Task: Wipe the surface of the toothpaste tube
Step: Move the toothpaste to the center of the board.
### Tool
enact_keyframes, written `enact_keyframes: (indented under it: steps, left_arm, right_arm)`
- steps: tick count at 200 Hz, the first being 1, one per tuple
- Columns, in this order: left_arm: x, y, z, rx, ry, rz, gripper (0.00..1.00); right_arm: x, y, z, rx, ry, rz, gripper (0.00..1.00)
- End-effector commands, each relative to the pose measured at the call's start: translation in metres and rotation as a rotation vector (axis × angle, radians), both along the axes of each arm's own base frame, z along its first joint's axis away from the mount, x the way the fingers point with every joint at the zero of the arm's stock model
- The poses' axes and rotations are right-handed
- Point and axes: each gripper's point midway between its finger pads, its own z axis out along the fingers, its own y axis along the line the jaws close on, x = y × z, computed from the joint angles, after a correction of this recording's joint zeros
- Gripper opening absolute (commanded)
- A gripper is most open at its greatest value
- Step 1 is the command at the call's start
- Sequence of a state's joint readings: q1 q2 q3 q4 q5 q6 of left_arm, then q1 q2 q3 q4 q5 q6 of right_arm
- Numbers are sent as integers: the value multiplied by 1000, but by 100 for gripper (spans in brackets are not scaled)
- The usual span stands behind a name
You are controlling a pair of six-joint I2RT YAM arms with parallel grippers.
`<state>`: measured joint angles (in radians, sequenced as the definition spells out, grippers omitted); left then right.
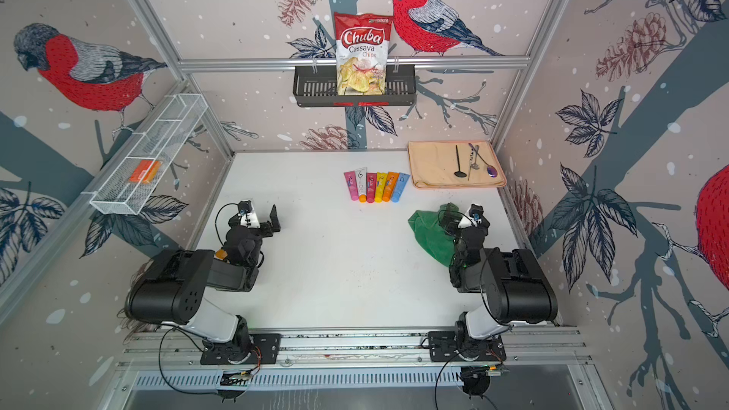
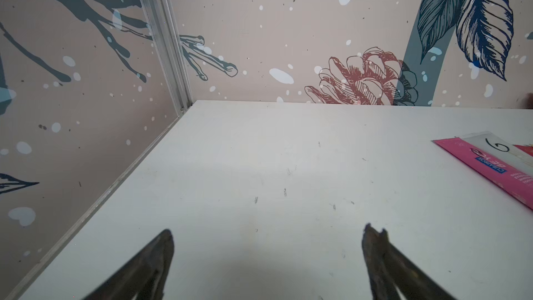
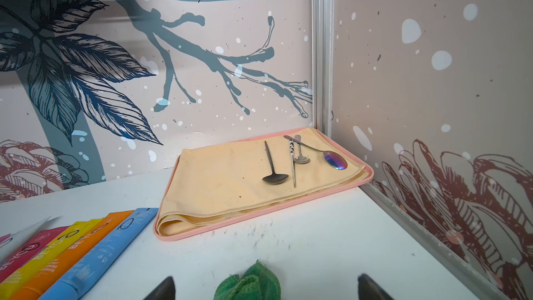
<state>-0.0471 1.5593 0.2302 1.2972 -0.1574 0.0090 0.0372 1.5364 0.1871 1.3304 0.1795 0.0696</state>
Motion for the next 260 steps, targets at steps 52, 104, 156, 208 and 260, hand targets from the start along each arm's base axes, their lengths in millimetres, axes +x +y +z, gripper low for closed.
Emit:
enact_keyframes:
  steps: [52,104,156,208,260]
  left_arm:
    - [1,-1,5,5,-21,-12,99]
    - [-13,11,20,-10,-86,61,98]
    - [-30,3,97,-100,-187,124,98]
    - [-7,-60,133,-458,-140,-208,98]
    - [77,-157,78,-449,198,-280,88]
  right_arm:
    - [2,-1,5,1,-16,11,100]
    - [-19,-2,20,-54,-92,-91,100]
    - [-23,32,83,-138,-175,-132,100]
    - [-31,78,84,382,-120,239,100]
    - [0,97,54,359,55,279,98]
